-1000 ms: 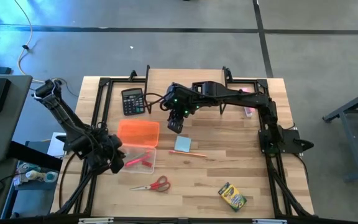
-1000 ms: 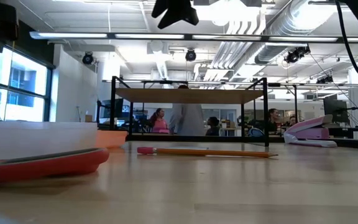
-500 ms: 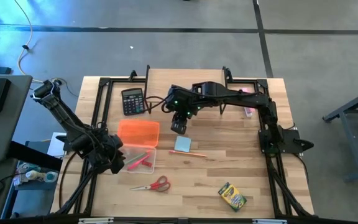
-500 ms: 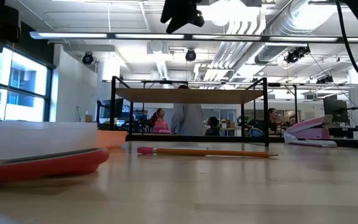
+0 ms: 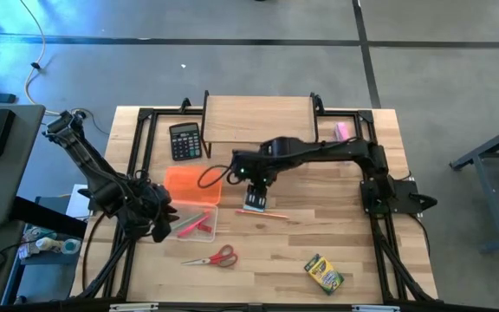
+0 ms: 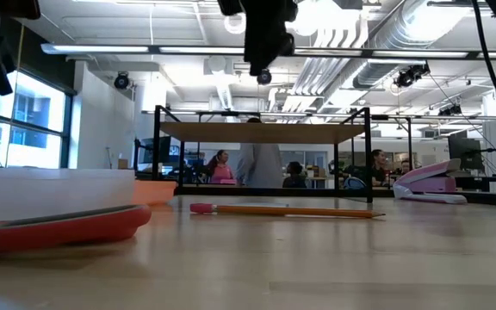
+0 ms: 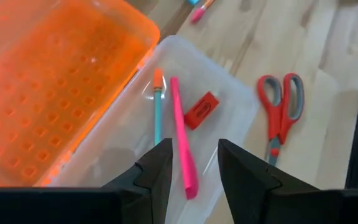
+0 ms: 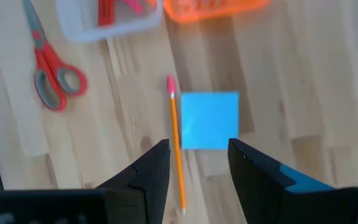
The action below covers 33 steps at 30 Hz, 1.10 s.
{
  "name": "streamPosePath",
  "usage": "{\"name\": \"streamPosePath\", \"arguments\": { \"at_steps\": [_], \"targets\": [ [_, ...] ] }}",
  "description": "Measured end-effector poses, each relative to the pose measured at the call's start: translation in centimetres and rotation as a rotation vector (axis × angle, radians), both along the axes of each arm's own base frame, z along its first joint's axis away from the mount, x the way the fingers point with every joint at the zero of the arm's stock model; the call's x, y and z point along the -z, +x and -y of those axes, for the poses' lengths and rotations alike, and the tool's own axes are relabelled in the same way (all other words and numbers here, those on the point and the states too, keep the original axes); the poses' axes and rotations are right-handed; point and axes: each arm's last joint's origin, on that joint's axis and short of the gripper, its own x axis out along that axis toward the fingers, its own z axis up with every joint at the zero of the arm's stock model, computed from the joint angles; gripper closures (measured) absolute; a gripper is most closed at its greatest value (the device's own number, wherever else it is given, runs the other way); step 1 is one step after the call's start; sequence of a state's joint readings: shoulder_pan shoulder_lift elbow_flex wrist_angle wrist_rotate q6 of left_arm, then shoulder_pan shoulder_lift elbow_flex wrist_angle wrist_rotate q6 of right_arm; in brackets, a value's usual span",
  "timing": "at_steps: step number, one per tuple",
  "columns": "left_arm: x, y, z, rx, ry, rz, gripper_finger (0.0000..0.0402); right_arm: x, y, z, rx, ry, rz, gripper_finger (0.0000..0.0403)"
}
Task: Pack school essentials
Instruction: Put the orange pencil into the supply box
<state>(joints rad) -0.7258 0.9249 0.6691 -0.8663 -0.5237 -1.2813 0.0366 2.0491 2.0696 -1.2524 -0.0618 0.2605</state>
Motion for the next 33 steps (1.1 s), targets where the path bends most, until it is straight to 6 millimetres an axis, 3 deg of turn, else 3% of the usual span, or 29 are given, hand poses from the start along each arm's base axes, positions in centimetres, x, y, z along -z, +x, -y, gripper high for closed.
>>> {"name": "streamPosePath", "arguments": {
  "at_steps": [6, 13, 21, 26, 33],
  "targets": [
    [-1.3, -0.2, -0.3, 0.058, 0.038, 0.05, 0.0282, 2.8, -0.3, -1.5, 0.02, 0.014, -0.087, 0.0249],
    [-2.4, -0.3, -1.8, 0.085, 0.079, 0.098, 0.0282, 5.3, 0.4, -3.2, -0.001, 0.028, -0.025, 0.0249],
    [-3.1, 0.0, -3.3, 0.124, 0.153, 0.127, 0.0282, 7.0, 2.1, -5.0, -0.126, 0.014, 0.203, 0.0249],
    [-3.2, 0.5, -3.8, 0.189, 0.099, 0.115, 0.0282, 7.9, 2.8, -5.1, -0.098, 0.025, 0.305, 0.0249],
    [-3.2, 0.8, -4.4, 0.237, 0.101, 0.09, 0.0282, 8.3, 2.2, -4.9, 0.008, 0.0, 0.226, 0.0249]
  ]
}}
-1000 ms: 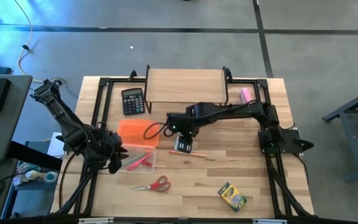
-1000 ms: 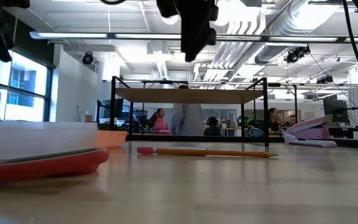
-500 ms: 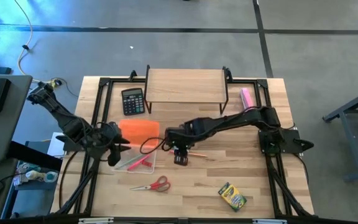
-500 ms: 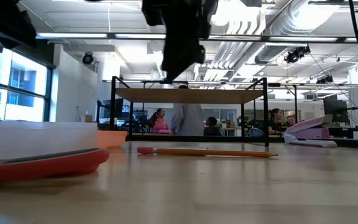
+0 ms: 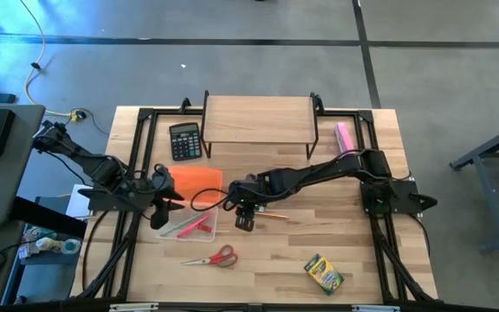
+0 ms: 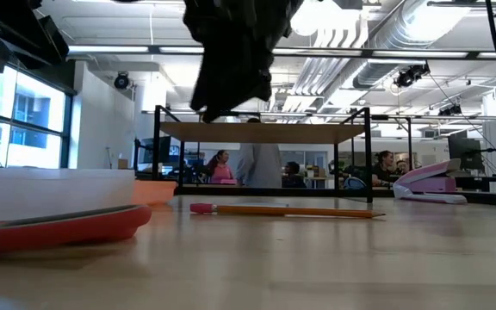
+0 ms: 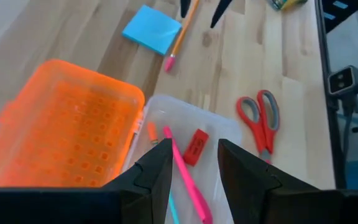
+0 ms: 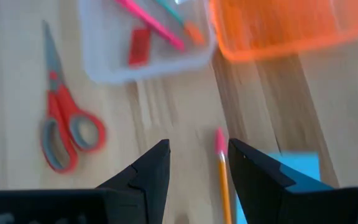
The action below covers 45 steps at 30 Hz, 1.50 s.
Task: Pack school essentials
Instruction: Put the orange pencil into the supply box
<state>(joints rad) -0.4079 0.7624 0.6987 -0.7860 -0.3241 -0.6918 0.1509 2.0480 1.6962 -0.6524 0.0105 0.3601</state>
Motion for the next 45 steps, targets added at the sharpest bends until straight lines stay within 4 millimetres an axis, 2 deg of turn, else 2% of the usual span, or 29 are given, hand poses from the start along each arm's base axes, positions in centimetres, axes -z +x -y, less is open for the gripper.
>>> {"name": "streamPosePath", "arguments": {
  "at_steps": [16, 23, 28, 32, 45],
  "targets": [
    [0.0, 0.5, -1.7, -0.079, 0.019, -0.011, 0.0282, 1.4, -3.9, -0.2, -0.021, -0.065, -0.419, 0.0249],
    [0.0, 0.6, -2.1, -0.104, 0.011, -0.014, 0.0282, 1.5, -4.7, -1.2, -0.073, -0.079, -0.48, 0.0249],
    [0.0, 0.6, -2.2, -0.106, 0.01, -0.014, 0.0282, 3.2, -5.7, -1.8, -0.11, -0.042, -0.552, 0.0249],
    [0.0, 0.6, -2.2, -0.108, 0.009, -0.014, 0.0282, 4.8, -6.0, -2.0, -0.117, -0.037, -0.546, 0.0249],
    [-0.1, 0.8, -2.2, -0.123, 0.005, 0.015, 0.0282, 7.2, -5.6, -1.3, -0.115, -0.11, -0.425, 0.0249]
  ]
}}
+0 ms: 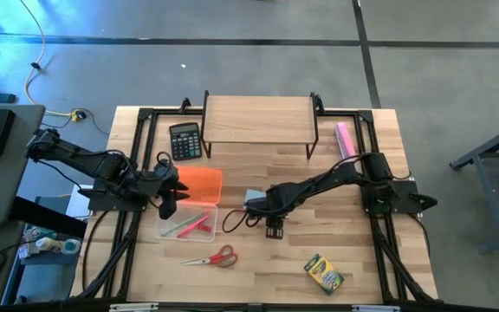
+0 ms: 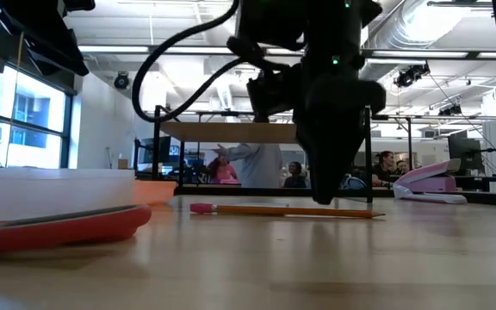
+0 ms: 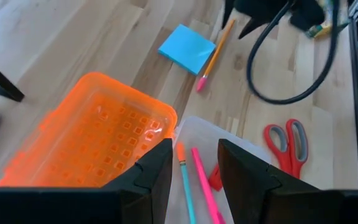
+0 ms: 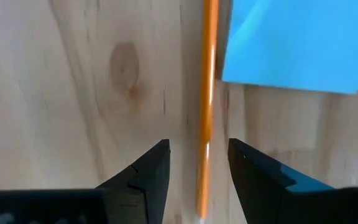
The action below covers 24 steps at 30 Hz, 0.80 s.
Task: Pack school essentials
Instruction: Put the orange pencil into the supply box
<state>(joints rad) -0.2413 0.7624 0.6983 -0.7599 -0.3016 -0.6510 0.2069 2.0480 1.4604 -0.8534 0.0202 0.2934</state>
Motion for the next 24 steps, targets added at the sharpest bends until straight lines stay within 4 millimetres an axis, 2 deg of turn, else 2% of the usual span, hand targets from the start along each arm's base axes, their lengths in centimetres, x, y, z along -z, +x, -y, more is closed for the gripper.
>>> {"name": "streamPosePath", "arguments": {
  "at_steps": [4, 13, 24],
  "targets": [
    [-0.1, 0.1, 0.0, -0.001, -0.003, 0.016, 0.0282, 1.4, -0.1, 0.4, 0.006, 0.037, 0.038, 0.0249],
    [-0.1, 0.1, 0.0, -0.004, -0.005, 0.017, 0.0282, 2.3, -0.5, 0.5, 0.047, 0.034, 0.06, 0.0258],
    [-0.1, 0.1, -0.1, -0.034, 0.005, 0.025, 0.0282, 2.5, -0.7, 0.6, 0.08, 0.014, 0.044, 0.0364]
  ]
}}
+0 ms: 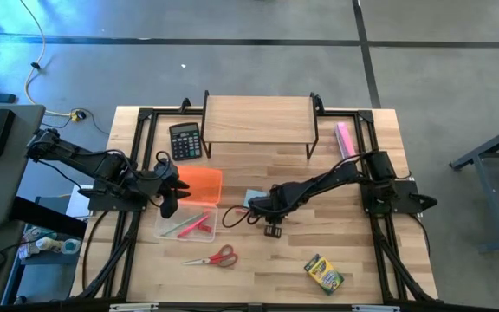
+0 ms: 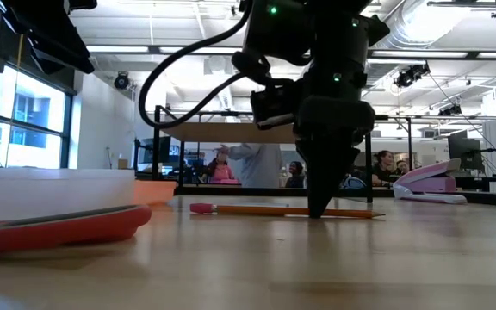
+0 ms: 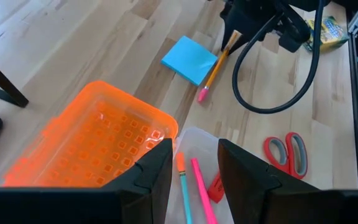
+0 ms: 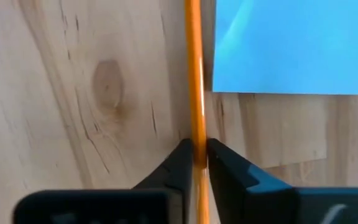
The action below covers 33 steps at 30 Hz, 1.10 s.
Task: Pack school essentials
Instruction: Put the orange pencil into the supply box
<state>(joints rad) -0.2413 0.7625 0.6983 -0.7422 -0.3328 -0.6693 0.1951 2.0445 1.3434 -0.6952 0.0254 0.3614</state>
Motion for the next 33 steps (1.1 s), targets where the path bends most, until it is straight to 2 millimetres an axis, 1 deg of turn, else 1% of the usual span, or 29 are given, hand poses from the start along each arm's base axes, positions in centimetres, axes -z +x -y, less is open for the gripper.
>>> {"name": "streamPosePath", "arguments": {
  "at_steps": [4, 6, 23, 33],
  "targets": [
    [0.0, 0.0, 0.0, 0.0, 0.0, 0.0, 0.0282, 0.0, 0.0, 0.0, -0.004, 0.003, 0.0, 0.0392],
    [0.0, 0.0, 0.0, 0.0, 0.0, 0.0, 0.0282, 0.0, 0.0, -0.1, -0.011, 0.009, 0.0, 0.0397],
    [0.0, 0.0, 0.1, 0.02, -0.032, -0.006, 0.0282, 0.0, -0.1, -0.4, -0.01, 0.038, -0.004, 0.04],
    [0.0, 0.0, 0.1, 0.031, -0.043, -0.009, 0.0281, -1.0, -0.2, -0.4, 0.008, 0.057, 0.026, 0.04]
  ]
}}
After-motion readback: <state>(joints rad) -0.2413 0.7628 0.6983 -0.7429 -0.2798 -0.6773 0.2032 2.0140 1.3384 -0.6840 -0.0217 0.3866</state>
